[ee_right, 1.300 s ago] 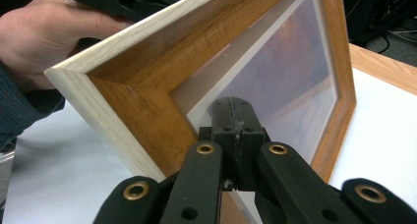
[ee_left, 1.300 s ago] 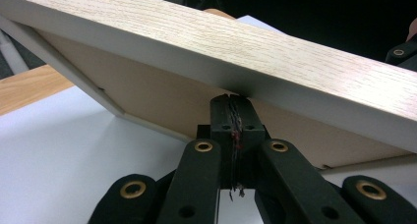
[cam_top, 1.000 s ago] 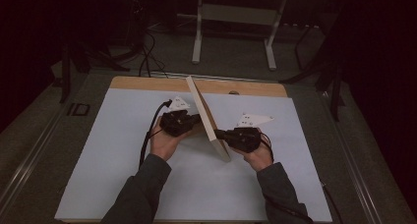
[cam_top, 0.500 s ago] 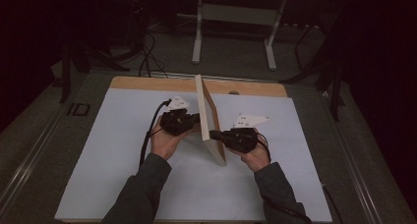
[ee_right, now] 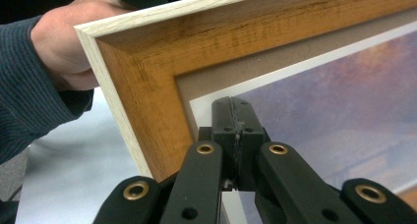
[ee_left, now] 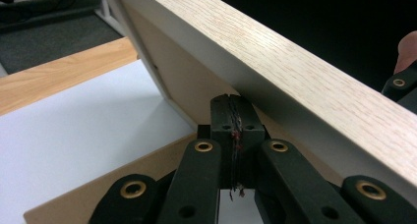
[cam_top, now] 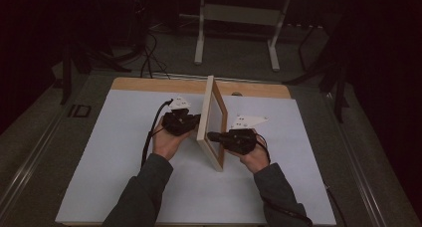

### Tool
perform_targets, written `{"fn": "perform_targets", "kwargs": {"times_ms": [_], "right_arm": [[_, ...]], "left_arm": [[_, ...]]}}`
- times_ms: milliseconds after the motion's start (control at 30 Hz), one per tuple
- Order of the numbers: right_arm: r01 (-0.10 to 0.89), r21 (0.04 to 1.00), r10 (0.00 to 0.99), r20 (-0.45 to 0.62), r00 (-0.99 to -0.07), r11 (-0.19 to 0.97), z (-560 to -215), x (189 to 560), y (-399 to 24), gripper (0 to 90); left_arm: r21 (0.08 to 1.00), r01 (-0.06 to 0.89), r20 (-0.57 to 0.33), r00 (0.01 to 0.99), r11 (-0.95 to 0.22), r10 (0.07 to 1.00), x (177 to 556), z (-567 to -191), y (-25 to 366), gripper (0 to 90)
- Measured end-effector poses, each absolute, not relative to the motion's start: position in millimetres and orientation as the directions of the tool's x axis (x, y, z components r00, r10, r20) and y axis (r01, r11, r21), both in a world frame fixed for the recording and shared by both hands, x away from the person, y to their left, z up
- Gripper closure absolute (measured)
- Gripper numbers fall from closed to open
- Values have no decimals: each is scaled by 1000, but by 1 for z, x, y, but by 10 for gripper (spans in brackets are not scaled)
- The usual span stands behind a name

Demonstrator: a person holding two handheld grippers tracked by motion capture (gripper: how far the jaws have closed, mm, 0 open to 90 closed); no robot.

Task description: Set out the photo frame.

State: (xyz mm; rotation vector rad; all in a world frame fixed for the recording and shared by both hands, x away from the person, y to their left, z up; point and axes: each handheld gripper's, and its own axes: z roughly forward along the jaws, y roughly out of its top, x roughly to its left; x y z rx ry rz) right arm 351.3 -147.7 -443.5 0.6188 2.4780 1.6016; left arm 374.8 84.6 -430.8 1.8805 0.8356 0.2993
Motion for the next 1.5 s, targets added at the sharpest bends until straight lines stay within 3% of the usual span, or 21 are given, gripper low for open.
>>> {"fn": "perform_targets", "kwargs": {"times_ms": [967,1100,1500], "right_arm": [[279,903,441,116,-890,326,-446,358,-130,900],[280,900,457,105,-883,334,-448,358,-132,900],[310,889,501,110,-858,336,-454,361,-149,879]], "left_arm": [[879,427,-219,756,-210,617,396,-437,95,900],[871,445,-209,719,-208,662,395,-436,98,819],[871,464,-237,684,-161,690,387,-431,110,722]]}}
